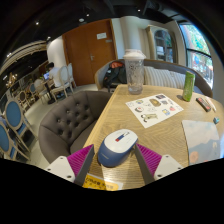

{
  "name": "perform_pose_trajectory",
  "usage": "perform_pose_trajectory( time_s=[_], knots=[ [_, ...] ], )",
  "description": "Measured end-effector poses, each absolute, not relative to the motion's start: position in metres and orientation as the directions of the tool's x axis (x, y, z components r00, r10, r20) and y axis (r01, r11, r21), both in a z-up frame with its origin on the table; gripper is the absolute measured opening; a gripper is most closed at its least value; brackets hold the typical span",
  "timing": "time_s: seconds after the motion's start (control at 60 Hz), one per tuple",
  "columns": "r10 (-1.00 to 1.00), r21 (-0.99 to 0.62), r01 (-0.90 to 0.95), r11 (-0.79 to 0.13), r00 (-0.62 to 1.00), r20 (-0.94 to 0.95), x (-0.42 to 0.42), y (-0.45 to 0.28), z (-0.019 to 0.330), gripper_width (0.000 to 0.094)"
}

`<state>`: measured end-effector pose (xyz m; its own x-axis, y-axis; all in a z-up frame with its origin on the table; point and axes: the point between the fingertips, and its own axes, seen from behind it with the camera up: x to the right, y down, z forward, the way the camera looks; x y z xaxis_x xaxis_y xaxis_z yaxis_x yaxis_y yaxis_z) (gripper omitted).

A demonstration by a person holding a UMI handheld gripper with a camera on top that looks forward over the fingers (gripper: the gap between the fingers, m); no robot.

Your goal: Arrange mouse

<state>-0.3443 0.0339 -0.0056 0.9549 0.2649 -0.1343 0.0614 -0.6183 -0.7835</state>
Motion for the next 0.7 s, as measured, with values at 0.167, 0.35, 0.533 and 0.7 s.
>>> perform_pose_trajectory(
  time_s=[0.167,0.35,0.533,0.7],
  knots=[
    [0.231,-0.780,0.055,-0.624,0.966,-0.117,-0.353,0.058,-0.007,0.0832],
    [0.211,-0.790,0.109,-0.603,0.977,-0.026,-0.348,0.062,-0.013,0.0627],
    [0.265,-0.805,0.115,-0.582,0.963,-0.054,-0.354,0.063,-0.011,0.0480],
    [0.341,-0.873,0.175,-0.455,0.940,0.011,-0.350,0.049,0.039,0.0434]
  ],
)
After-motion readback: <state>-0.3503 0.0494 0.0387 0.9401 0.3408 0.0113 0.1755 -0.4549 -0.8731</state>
